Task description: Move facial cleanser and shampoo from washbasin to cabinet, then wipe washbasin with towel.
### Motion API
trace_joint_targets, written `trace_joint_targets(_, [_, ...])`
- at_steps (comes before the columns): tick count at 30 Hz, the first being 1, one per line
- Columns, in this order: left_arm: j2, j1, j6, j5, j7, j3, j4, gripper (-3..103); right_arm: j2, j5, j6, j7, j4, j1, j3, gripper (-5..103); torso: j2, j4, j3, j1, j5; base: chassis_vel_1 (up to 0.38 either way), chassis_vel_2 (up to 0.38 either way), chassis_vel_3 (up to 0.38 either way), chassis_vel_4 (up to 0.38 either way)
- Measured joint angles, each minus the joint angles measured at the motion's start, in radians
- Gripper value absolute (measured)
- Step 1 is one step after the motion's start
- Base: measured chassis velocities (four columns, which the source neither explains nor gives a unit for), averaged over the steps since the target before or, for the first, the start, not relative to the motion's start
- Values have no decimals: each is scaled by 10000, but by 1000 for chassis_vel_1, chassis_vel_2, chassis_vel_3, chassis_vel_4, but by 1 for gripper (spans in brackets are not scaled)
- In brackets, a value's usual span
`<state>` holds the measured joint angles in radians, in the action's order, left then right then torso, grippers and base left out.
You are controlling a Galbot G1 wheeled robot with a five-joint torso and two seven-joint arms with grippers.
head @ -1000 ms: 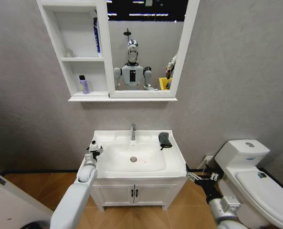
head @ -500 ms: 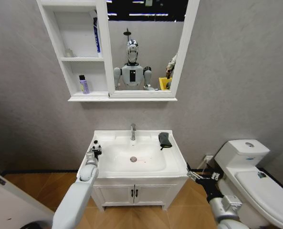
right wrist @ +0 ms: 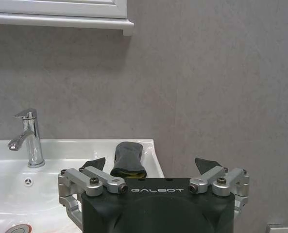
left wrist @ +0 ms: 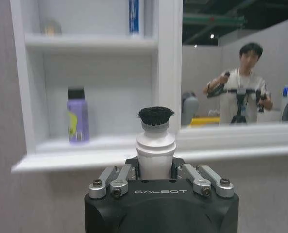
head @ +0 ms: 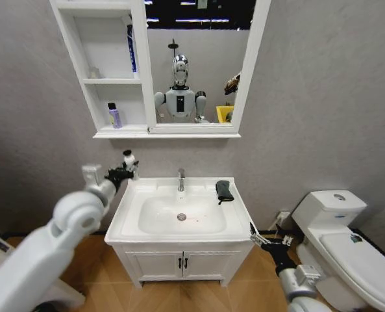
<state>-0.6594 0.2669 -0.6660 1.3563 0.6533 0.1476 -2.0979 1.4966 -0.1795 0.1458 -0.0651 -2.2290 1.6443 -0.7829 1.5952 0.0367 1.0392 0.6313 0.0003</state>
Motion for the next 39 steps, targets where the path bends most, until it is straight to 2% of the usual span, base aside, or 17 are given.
trace_joint_targets(1, [-4,-1137,-64,362,36,-559,478,32,-7,3,-8,-5,0,19,-1,100,-1,-2,1,0,-10,0,0,0,0])
trace_joint_targets(2, [-4,-1137,-64,362,36,-559,478,32,-7,3,-8,-5,0,19,-1,100,-1,-2,1,0,-10,0,0,0,0])
trace_joint_targets(4, [-316,-3175,-77,479,-53,-1608,1620,32,-35,3,-18,-10,-3,23,-39,100,-1,-3,1,2,2,0,0,0,0])
trace_joint_targets(5, [-522,-3786,-75,390,-208,-1968,2121,32,-40,-2,-17,-9,-27,27,-61,100,0,-3,0,1,3,0,0,0,0])
trace_joint_targets(6, [-522,-3786,-75,390,-208,-1968,2121,32,-40,-2,-17,-9,-27,27,-61,100,0,-3,0,1,3,0,0,0,0])
trace_joint_targets(9, [-1383,-5125,-5,-246,-825,-3018,4049,32,-56,-97,-9,-8,-176,83,-181,100,-2,-3,2,4,-4,0,0,0,0])
trace_joint_targets(10, [-1383,-5125,-5,-246,-825,-3018,4049,32,-56,-97,-9,-8,-176,83,-181,100,-2,-3,2,4,-4,0,0,0,0])
trace_joint_targets(13, [-2169,-5562,114,-971,-1250,-3463,5300,32,-102,-177,-12,0,-188,118,-287,100,-2,-2,2,3,-4,0,0,0,0])
trace_joint_targets(14, [-2169,-5562,114,-971,-1250,-3463,5300,32,-102,-177,-12,0,-188,118,-287,100,-2,-2,2,3,-4,0,0,0,0])
trace_joint_targets(17, [-2829,-5760,463,-2385,-1913,-3650,6516,32,-102,-243,-16,10,-224,132,-315,100,-2,-3,2,3,-2,0,0,0,0])
trace_joint_targets(18, [-2829,-5760,463,-2385,-1913,-3650,6516,32,-102,-243,-16,10,-224,132,-315,100,-2,-3,2,3,-2,0,0,0,0])
trace_joint_targets(24, [-3488,-5841,652,-3819,-2428,-3655,8057,32,-154,-323,-23,23,-248,156,-393,100,-3,-2,2,2,-3,0,0,0,0])
trace_joint_targets(29, [-3635,-5814,498,-3927,-2486,-3600,8455,32,-185,-333,-24,37,-248,129,-417,100,-2,1,1,1,-4,0,0,0,0])
trace_joint_targets(35, [-4019,-5818,351,-3317,-2484,-3415,9261,32,-218,-324,-24,110,-239,127,-413,100,-1,-3,1,1,-2,0,0,0,0])
trace_joint_targets(39, [-4138,-5789,354,-3458,-2533,-3328,9510,32,-253,-334,-29,171,-239,165,-457,100,-1,-1,1,1,-3,0,0,0,0])
